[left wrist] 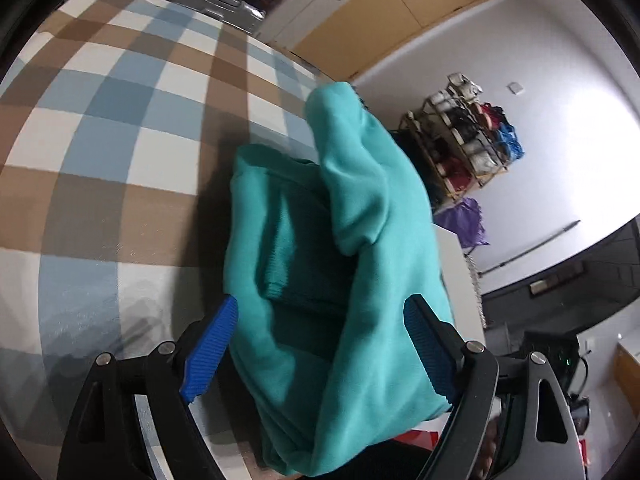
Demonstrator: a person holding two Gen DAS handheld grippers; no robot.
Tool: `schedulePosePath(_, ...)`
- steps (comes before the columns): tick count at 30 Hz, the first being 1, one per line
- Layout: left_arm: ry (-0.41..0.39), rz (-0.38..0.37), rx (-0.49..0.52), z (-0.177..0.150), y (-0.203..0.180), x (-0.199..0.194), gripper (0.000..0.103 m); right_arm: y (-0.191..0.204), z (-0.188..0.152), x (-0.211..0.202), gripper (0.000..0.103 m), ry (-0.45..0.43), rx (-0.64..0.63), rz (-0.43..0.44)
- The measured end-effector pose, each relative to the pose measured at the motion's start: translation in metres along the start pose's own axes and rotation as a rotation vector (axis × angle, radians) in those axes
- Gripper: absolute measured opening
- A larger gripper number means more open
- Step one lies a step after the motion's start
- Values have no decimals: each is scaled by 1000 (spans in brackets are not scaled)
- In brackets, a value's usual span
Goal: Fold large clothes
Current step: 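Grasp the teal hoodie bundle with the left gripper while the right gripper grasps its other end, then lift the hoodie bundle off the bed with both grippers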
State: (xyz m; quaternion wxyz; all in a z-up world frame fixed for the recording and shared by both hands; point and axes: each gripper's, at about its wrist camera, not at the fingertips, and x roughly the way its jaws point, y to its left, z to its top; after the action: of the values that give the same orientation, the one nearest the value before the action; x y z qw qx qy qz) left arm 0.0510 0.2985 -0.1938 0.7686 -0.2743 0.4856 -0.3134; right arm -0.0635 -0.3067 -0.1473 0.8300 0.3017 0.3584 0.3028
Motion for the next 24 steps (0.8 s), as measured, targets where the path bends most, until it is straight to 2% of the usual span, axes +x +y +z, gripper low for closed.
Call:
schedulePosePath(3, 41, -23, -15, 9, 1, 6, 87, -14, 25, 7, 101, 34, 3, -124)
schedulePosePath(6, 117, -8, -68, 15, 14, 15, 87, -39, 42, 27, 101, 121, 70, -168)
schedulePosePath(8, 192, -38, -99, 15, 23, 27, 87, -58, 48, 42, 101, 179, 140, -159)
schedulePosePath(11, 259, -70, -135, 12, 29, 35, 87, -76, 49, 61, 101, 231, 211, -125)
schedulePosePath(14, 301, -129, -181, 11, 35, 44, 87, -85, 46, 80, 102, 292, 253, -55)
schedulePosePath(17, 334, -190, -220, 9, 40, 50, 87, -90, 45, 90, 103, 311, 250, -53)
schedulePosePath(19, 371, -189, -246, 4, 40, 57, 87, -92, 44, 92, 103, 305, 254, -48)
schedulePosePath(21, 418, -170, -225, -3, 34, 63, 89, -92, 43, 93, 103, 312, 242, -48)
schedulePosePath(24, 394, -126, -125, -5, 16, 62, 90, -96, 39, 96, 103, 322, 242, -28)
